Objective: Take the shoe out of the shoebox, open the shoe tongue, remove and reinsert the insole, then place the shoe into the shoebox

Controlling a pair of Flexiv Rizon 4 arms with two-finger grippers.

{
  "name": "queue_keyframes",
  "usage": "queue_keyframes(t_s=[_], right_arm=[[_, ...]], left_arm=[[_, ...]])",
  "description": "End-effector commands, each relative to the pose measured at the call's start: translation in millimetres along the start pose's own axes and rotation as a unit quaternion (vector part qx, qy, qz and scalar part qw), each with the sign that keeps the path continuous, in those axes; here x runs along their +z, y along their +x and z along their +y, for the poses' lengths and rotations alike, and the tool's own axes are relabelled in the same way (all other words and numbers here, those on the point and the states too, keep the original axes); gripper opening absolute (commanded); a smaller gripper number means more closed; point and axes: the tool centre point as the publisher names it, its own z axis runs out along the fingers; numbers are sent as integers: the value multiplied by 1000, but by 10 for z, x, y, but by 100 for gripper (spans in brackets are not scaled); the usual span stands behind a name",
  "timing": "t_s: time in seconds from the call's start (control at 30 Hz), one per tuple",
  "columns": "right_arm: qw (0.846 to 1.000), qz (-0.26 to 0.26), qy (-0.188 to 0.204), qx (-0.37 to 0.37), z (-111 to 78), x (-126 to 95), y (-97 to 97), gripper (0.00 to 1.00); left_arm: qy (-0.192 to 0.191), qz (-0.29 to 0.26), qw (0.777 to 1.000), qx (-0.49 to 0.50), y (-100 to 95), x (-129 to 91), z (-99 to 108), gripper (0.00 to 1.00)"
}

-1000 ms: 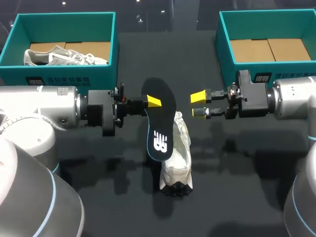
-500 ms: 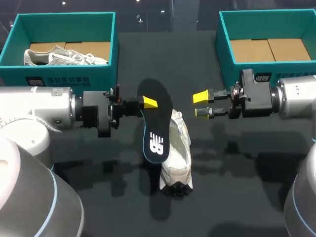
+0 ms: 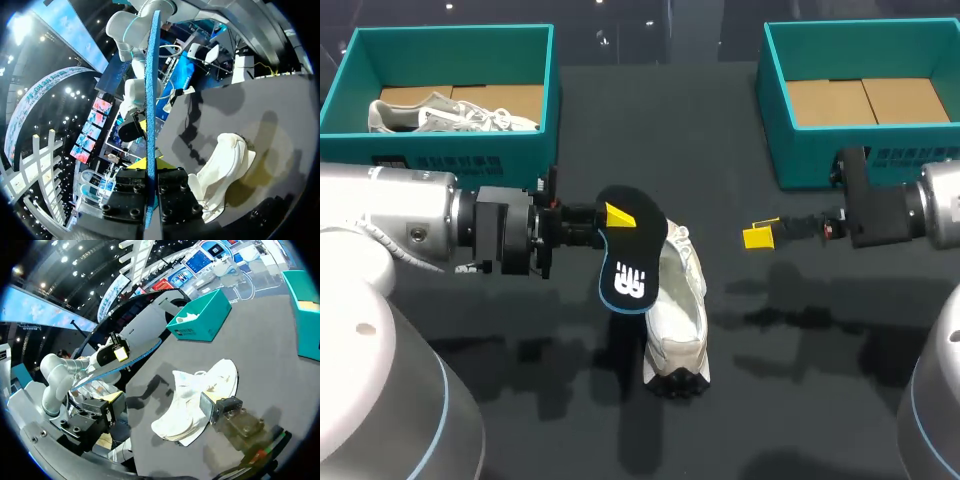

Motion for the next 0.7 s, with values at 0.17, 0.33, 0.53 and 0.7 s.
queue_keyframes(t_s=[0.17,0.33,0.53,0.7], right_arm=[[953,-158,159,-206,-258,-46,58,100],[931,-181,227,-219,-350,135,48,100],[925,-180,252,-222,-536,263,17,100],[926,-181,260,-207,-591,309,-4,100]], left_arm=[[13,-1,1000,-28,138,-66,-263,0],[30,3,998,-55,206,-23,-386,0],[40,7,996,-76,297,39,-513,0],[13,2,995,-100,307,85,-590,0]])
